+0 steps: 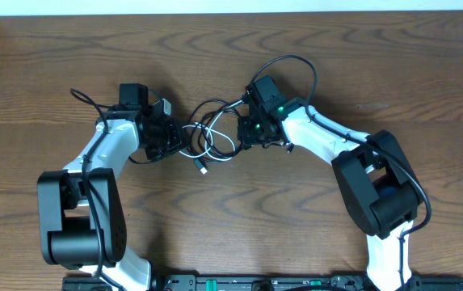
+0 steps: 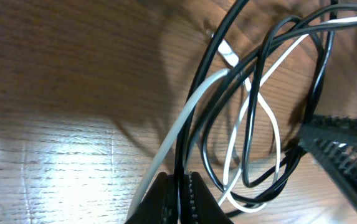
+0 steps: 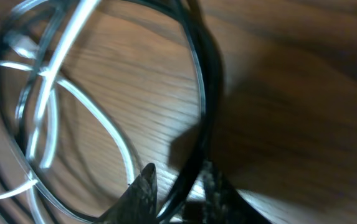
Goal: Untangle cables
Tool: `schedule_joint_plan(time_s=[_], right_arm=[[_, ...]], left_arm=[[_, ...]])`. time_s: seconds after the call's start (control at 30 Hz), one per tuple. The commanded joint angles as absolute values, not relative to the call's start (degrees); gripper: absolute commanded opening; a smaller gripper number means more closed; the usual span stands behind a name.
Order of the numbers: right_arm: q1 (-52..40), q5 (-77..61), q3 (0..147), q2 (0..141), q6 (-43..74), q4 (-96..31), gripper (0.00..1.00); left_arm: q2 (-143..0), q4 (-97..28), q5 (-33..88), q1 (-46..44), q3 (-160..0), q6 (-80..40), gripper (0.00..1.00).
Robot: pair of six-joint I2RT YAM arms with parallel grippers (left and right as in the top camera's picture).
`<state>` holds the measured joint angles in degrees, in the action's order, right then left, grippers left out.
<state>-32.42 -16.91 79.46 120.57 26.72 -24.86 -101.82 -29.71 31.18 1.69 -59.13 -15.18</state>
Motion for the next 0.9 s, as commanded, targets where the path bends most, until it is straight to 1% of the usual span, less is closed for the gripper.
schedule_joint_plan(time_s=[0.0, 0.1, 0.2, 0.37, 0.5, 0.53, 0.57, 0.6, 0.73, 0.87], right_arm=[[-33.04, -17.45, 79.46, 121.99, 31.68, -25.54, 0.19], [-33.06, -23.03, 79.46, 121.93, 32.97, -25.41, 0.18], [-33.06, -30.52, 79.46, 121.93, 33.21, -25.23, 0.2], [-33.06, -41.67, 79.46, 121.93, 32.95, -25.28, 0.34], [-32.27, -47.62, 79.48, 121.89, 29.41, -24.51, 0.44], [-31.75, -47.83, 79.48, 121.89, 28.82, -24.51, 0.45], [-31.18, -47.77, 79.48, 121.89, 28.12, -24.51, 0.45], [-30.65, -47.75, 79.48, 121.89, 27.59, -24.51, 0.45], [-28.51, -47.05, 79.46, 121.89, 26.55, -25.39, 0.46], [-28.01, -39.24, 79.46, 121.89, 26.04, -28.86, 0.5]], left_arm=[[-101.1, -29.91, 24.69, 1.45, -59.96, -18.46, 0.07], [-101.12, -30.52, 18.63, 1.45, -59.88, -22.28, 0.07], [-101.14, -30.68, 17.28, 1.45, -59.86, -23.07, 0.07], [-101.19, -30.24, 17.28, 1.45, -59.86, -23.03, 0.08], [-101.19, -28.97, 17.32, 1.45, -59.86, -22.55, 0.08], [-101.19, -28.45, 17.45, 1.45, -59.86, -22.55, 0.08], [-101.19, -27.92, 17.56, 1.45, -59.86, -22.55, 0.12], [-101.19, -27.18, 18.13, 1.45, -59.86, -22.57, 0.12], [-101.19, -21.58, 26.41, 1.48, -59.86, -23.0, 0.14], [-101.21, -17.52, 27.31, 1.41, -59.86, -22.83, 0.15]])
